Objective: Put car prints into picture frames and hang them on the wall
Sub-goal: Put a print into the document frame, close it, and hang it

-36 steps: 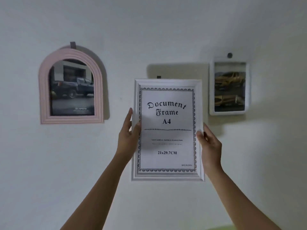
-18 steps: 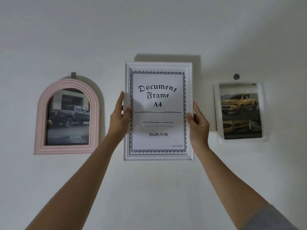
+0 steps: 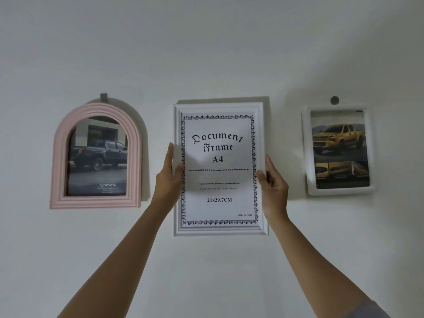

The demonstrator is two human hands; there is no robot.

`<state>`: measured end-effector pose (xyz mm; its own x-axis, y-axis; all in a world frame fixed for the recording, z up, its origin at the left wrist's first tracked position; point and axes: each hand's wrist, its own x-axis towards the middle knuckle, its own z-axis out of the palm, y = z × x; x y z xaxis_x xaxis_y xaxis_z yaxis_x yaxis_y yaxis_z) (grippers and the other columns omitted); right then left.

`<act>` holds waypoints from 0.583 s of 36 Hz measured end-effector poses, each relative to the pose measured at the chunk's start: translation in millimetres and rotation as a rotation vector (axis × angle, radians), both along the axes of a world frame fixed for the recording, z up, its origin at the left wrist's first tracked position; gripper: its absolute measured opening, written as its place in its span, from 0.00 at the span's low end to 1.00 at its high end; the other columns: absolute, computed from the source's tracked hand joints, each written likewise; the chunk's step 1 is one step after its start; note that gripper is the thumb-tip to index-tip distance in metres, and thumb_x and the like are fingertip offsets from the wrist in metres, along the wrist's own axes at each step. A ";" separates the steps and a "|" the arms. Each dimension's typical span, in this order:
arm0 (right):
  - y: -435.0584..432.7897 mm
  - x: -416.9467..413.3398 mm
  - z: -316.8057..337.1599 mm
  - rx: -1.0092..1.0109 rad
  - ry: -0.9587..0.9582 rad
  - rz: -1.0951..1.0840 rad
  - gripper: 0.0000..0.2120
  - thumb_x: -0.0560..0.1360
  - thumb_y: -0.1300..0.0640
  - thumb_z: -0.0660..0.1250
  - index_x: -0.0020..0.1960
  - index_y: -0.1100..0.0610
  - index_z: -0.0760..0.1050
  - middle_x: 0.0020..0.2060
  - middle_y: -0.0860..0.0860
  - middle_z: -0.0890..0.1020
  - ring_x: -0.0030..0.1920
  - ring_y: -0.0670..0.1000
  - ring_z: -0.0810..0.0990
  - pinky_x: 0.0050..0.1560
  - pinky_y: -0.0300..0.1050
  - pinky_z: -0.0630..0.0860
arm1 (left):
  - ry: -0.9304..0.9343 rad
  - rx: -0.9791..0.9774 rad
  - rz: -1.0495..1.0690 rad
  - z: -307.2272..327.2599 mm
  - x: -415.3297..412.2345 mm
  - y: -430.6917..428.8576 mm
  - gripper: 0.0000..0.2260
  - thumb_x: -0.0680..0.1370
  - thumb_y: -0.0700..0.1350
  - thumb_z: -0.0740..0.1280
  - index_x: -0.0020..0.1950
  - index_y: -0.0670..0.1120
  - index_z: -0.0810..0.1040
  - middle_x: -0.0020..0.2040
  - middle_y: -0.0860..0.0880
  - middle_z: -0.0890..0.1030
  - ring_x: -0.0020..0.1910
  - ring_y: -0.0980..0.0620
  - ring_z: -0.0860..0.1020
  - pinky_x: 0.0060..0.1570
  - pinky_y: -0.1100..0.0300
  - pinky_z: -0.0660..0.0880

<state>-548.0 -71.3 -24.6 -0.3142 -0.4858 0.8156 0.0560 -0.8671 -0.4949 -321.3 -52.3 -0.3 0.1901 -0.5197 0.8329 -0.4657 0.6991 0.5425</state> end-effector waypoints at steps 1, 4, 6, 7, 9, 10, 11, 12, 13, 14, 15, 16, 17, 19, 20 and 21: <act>0.2 0.2 -2.9 -0.001 -0.001 0.002 0.23 0.76 0.68 0.63 0.70 0.60 0.64 0.63 0.41 0.68 0.59 0.29 0.70 0.60 0.26 0.66 | -0.001 0.003 0.004 -2.8 -1.0 2.1 0.24 0.81 0.46 0.56 0.76 0.54 0.52 0.58 0.30 0.73 0.23 0.63 0.69 0.26 0.72 0.65; 2.7 -0.1 -14.1 0.003 0.002 0.002 0.24 0.76 0.67 0.62 0.70 0.58 0.63 0.64 0.40 0.68 0.60 0.31 0.70 0.61 0.27 0.66 | 0.002 0.028 0.010 -13.0 -2.6 3.8 0.24 0.81 0.47 0.56 0.76 0.55 0.52 0.53 0.32 0.76 0.25 0.60 0.68 0.26 0.72 0.66; 4.3 0.1 -23.2 0.011 0.000 -0.007 0.23 0.76 0.66 0.63 0.69 0.56 0.63 0.66 0.45 0.69 0.65 0.36 0.69 0.65 0.31 0.65 | -0.008 0.043 0.014 -19.7 -2.8 2.3 0.24 0.81 0.48 0.56 0.76 0.57 0.51 0.55 0.35 0.77 0.28 0.57 0.69 0.28 0.70 0.67; 4.8 0.0 -28.0 0.013 -0.001 -0.011 0.23 0.76 0.66 0.63 0.69 0.56 0.63 0.67 0.47 0.69 0.66 0.40 0.68 0.67 0.34 0.65 | -0.017 0.048 0.015 -23.4 -3.0 1.3 0.24 0.81 0.48 0.56 0.75 0.58 0.51 0.54 0.36 0.78 0.29 0.56 0.70 0.30 0.68 0.68; 6.0 0.8 -36.7 0.018 -0.007 -0.018 0.23 0.76 0.66 0.63 0.69 0.54 0.63 0.68 0.50 0.69 0.68 0.43 0.67 0.68 0.36 0.64 | -0.033 0.050 0.000 -31.7 -2.3 -0.5 0.24 0.81 0.49 0.56 0.75 0.59 0.50 0.48 0.45 0.80 0.35 0.51 0.76 0.36 0.65 0.71; 6.7 0.7 -40.7 0.025 -0.011 -0.023 0.23 0.76 0.66 0.62 0.69 0.54 0.63 0.68 0.51 0.69 0.68 0.42 0.68 0.68 0.36 0.64 | -0.039 0.046 -0.016 -36.4 -2.1 -1.9 0.24 0.81 0.49 0.56 0.75 0.60 0.50 0.52 0.49 0.80 0.42 0.47 0.79 0.42 0.61 0.74; 7.2 0.5 -44.3 0.034 -0.014 -0.029 0.23 0.76 0.66 0.62 0.69 0.54 0.63 0.68 0.51 0.69 0.67 0.40 0.68 0.68 0.34 0.64 | -0.047 0.045 -0.023 -40.9 -1.6 -3.3 0.24 0.81 0.50 0.56 0.75 0.61 0.50 0.58 0.48 0.79 0.50 0.44 0.79 0.50 0.55 0.75; 8.0 0.3 -47.7 0.042 -0.013 -0.035 0.23 0.76 0.66 0.62 0.69 0.56 0.64 0.68 0.51 0.69 0.65 0.38 0.69 0.67 0.33 0.64 | -0.054 0.050 -0.025 -44.7 -1.1 -3.5 0.24 0.81 0.51 0.56 0.74 0.62 0.50 0.64 0.46 0.76 0.57 0.41 0.77 0.56 0.50 0.74; 8.2 0.5 -51.1 0.046 -0.011 -0.039 0.23 0.76 0.66 0.62 0.70 0.57 0.64 0.68 0.51 0.69 0.63 0.36 0.70 0.66 0.32 0.64 | -0.058 0.052 -0.025 -48.0 -0.8 -3.9 0.24 0.81 0.52 0.56 0.74 0.62 0.50 0.66 0.45 0.74 0.60 0.39 0.74 0.60 0.46 0.72; 8.6 0.7 -54.5 0.047 -0.008 -0.043 0.23 0.76 0.66 0.62 0.70 0.58 0.64 0.68 0.51 0.70 0.62 0.35 0.71 0.66 0.32 0.64 | -0.060 0.052 -0.031 -51.2 -0.6 -3.7 0.24 0.81 0.52 0.56 0.74 0.63 0.50 0.68 0.45 0.73 0.61 0.38 0.73 0.61 0.45 0.71; 8.6 1.2 -57.7 0.046 -0.010 -0.045 0.23 0.76 0.66 0.62 0.70 0.58 0.64 0.67 0.51 0.71 0.63 0.38 0.72 0.67 0.35 0.63 | -0.060 0.052 -0.039 -54.0 -1.1 -2.9 0.24 0.81 0.53 0.56 0.74 0.64 0.49 0.68 0.46 0.72 0.62 0.38 0.73 0.62 0.44 0.70; 8.7 1.6 -60.7 0.043 -0.015 -0.048 0.23 0.76 0.66 0.62 0.70 0.60 0.64 0.66 0.50 0.71 0.64 0.44 0.70 0.67 0.38 0.61 | -0.059 0.051 -0.046 -56.7 -1.7 -2.2 0.24 0.80 0.54 0.56 0.74 0.65 0.49 0.69 0.47 0.72 0.62 0.39 0.73 0.62 0.43 0.70; 9.3 2.3 -63.0 0.040 -0.021 -0.048 0.22 0.76 0.67 0.61 0.70 0.61 0.64 0.64 0.48 0.71 0.64 0.49 0.66 0.66 0.40 0.59 | -0.058 0.052 -0.049 -59.8 -2.0 -1.8 0.24 0.80 0.54 0.56 0.73 0.65 0.49 0.68 0.45 0.72 0.63 0.38 0.72 0.62 0.42 0.70; 10.5 3.2 -66.4 0.045 -0.023 -0.039 0.22 0.77 0.68 0.61 0.70 0.60 0.64 0.64 0.44 0.71 0.65 0.50 0.63 0.66 0.39 0.59 | -0.049 0.058 -0.045 -66.0 -1.8 -2.6 0.24 0.80 0.56 0.56 0.72 0.67 0.49 0.66 0.41 0.73 0.62 0.36 0.71 0.62 0.41 0.70; 11.2 3.1 -67.9 0.053 -0.017 -0.034 0.23 0.77 0.67 0.61 0.70 0.58 0.63 0.65 0.46 0.70 0.67 0.46 0.66 0.68 0.38 0.60 | -0.038 0.065 -0.045 -69.3 -1.5 -3.3 0.24 0.79 0.57 0.55 0.71 0.69 0.48 0.66 0.41 0.74 0.62 0.36 0.72 0.61 0.41 0.70; 11.2 2.5 -69.8 0.062 -0.011 -0.036 0.23 0.77 0.67 0.61 0.70 0.56 0.63 0.67 0.47 0.69 0.67 0.41 0.67 0.69 0.36 0.61 | -0.024 0.069 -0.051 -72.5 -1.7 -3.0 0.24 0.79 0.59 0.55 0.70 0.71 0.48 0.66 0.43 0.74 0.63 0.37 0.72 0.61 0.40 0.71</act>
